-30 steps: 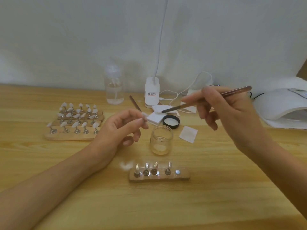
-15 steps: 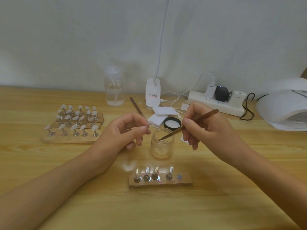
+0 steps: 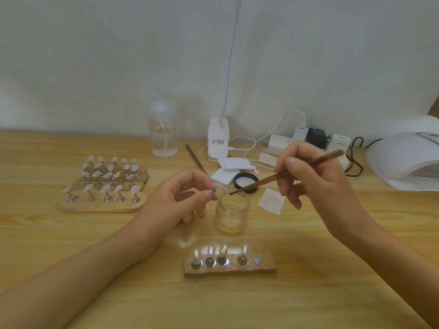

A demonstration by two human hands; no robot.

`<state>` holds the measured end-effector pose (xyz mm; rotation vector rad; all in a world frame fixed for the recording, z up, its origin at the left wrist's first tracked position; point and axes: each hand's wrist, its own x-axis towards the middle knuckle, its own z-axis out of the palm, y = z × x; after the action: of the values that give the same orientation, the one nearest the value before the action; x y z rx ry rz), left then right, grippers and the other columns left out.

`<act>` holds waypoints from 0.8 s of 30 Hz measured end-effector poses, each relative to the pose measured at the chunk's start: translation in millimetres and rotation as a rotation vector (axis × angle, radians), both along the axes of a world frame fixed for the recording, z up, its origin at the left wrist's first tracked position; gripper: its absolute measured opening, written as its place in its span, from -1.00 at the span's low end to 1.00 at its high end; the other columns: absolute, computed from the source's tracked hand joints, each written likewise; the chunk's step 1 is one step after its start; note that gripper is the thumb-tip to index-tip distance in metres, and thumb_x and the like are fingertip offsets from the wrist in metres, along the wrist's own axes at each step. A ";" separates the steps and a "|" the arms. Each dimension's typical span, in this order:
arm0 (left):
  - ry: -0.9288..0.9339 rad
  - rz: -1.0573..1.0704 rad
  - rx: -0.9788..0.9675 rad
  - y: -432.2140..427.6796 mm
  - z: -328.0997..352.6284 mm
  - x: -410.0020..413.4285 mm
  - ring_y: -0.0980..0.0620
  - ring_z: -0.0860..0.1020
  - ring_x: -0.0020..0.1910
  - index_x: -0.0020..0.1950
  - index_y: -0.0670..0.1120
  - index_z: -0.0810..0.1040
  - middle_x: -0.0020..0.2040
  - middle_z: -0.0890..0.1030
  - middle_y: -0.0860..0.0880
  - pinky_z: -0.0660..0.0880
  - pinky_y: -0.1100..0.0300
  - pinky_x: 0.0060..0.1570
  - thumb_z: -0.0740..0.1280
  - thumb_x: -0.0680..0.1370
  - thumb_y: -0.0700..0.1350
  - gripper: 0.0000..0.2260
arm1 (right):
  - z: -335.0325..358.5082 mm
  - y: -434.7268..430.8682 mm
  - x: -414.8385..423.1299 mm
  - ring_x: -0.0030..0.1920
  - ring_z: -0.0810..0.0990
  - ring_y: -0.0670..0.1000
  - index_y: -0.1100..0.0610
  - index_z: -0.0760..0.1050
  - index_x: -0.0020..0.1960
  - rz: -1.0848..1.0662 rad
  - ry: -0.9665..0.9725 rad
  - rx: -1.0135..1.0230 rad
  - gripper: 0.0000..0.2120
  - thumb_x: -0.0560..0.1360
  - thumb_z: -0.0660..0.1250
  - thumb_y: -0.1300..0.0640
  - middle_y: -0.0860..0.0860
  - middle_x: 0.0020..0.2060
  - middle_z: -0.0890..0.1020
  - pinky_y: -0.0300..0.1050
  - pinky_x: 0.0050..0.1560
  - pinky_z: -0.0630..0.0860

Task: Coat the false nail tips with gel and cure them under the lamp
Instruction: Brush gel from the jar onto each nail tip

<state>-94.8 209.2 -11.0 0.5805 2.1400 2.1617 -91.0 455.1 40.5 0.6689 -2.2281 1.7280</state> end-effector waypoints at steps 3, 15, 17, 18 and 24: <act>0.036 0.048 -0.067 0.9 -0.5 1.6 0.14 0.53 -0.32 -0.10 0.00 0.62 -0.12 0.63 0.06 0.42 0.34 -0.40 0.45 0.44 -0.06 -0.92 | -8.2 1.6 -1.6 -0.50 0.43 -0.02 0.12 0.50 -0.23 -0.044 -0.098 -0.165 -0.72 0.64 0.19 0.18 0.06 -0.47 0.52 -0.25 -0.55 0.36; 0.066 0.078 -0.149 2.8 0.6 3.4 0.16 0.54 -0.34 -0.15 0.01 0.63 -0.25 0.61 0.14 0.41 0.37 -0.39 0.44 0.50 -0.21 -0.88 | -35.8 -2.1 -5.2 -0.50 0.38 -0.12 0.12 0.38 -0.19 0.030 -0.507 -0.536 -0.86 0.48 0.30 0.10 -0.01 -0.47 0.45 -0.34 -0.56 0.32; 0.063 0.079 -0.145 2.7 1.4 3.2 0.16 0.54 -0.34 -0.15 0.00 0.62 -0.25 0.62 0.14 0.41 0.37 -0.39 0.44 0.50 -0.21 -0.89 | -38.0 -4.7 -4.5 -0.50 0.38 -0.12 0.12 0.38 -0.18 0.047 -0.496 -0.514 -0.86 0.47 0.30 0.09 -0.01 -0.47 0.46 -0.33 -0.55 0.33; 0.062 0.078 -0.143 2.8 1.5 3.2 0.16 0.54 -0.34 -0.15 -0.01 0.62 -0.25 0.62 0.14 0.41 0.37 -0.39 0.43 0.50 -0.21 -0.90 | -38.8 -5.6 -4.6 -0.50 0.38 -0.11 0.12 0.38 -0.18 0.047 -0.484 -0.507 -0.86 0.47 0.30 0.09 0.00 -0.47 0.47 -0.32 -0.54 0.34; 0.071 0.068 -0.138 3.0 2.1 5.0 0.14 0.53 -0.33 -0.15 0.00 0.63 -0.24 0.61 0.11 0.42 0.35 -0.39 0.43 0.51 -0.22 -0.88 | -41.3 -6.0 -6.6 -0.48 0.41 -0.11 0.12 0.36 -0.20 0.061 -0.441 -0.511 -0.84 0.48 0.28 0.09 0.00 -0.46 0.49 -0.31 -0.51 0.37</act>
<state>-89.9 212.2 -8.9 0.5917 2.3554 2.0333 -97.6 449.1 -0.8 0.2539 -1.8691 2.5394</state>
